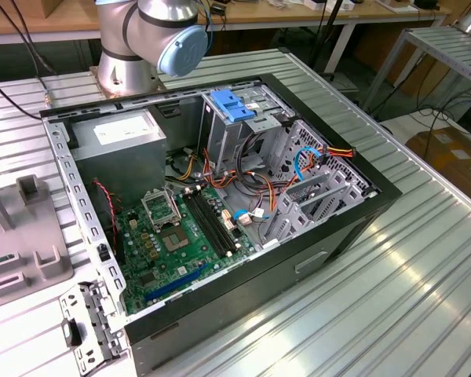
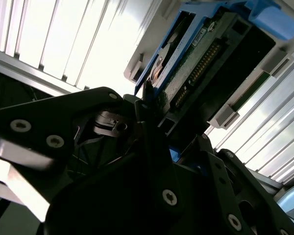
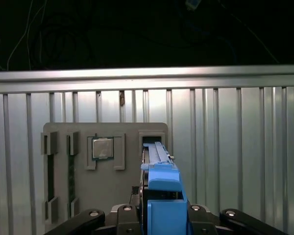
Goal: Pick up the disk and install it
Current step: 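Pick up the disk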
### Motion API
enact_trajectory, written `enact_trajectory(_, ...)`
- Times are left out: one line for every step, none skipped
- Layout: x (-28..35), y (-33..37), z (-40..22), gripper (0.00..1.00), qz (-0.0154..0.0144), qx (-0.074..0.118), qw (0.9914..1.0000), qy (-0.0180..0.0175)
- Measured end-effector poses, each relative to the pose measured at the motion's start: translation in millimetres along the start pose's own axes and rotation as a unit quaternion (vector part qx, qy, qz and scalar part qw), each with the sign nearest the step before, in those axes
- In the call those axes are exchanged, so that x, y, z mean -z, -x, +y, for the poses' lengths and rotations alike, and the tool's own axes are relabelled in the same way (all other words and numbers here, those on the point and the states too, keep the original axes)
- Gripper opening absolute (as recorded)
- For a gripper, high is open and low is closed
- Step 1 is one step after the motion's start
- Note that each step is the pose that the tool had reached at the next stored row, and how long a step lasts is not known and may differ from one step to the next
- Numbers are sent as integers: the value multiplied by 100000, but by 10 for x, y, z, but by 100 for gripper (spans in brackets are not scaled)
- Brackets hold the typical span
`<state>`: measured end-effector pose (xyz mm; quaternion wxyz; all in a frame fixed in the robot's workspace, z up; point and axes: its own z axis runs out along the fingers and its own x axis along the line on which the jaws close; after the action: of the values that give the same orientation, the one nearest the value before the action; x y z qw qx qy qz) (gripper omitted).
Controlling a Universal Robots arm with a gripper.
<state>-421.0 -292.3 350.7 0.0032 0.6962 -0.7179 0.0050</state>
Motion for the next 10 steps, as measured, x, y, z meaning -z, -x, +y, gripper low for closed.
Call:
enact_trajectory(7, 0, 0, 36, -1, -2, 100000, 1)
enact_trajectory(15, 0, 0, 36, -1, -2, 100000, 3)
enact_trajectory(23, 0, 0, 36, 3, -1, 100000, 9)
enact_trajectory(32, 0, 0, 36, -1, -1, 100000, 0)
enact_trajectory(38, 0, 0, 36, -3, -2, 100000, -2)
enact_trajectory(49, 0, 0, 36, -1, -4, 100000, 4)
enact_trajectory(56, -1, 0, 36, -1, -3, 100000, 1)
enact_trajectory(68, -1, 0, 36, 1, -2, 100000, 2)
enact_trajectory(75, -1, 0, 36, -1, -3, 100000, 4)
enact_trajectory(83, -1, 0, 36, -1, -2, 100000, 1)
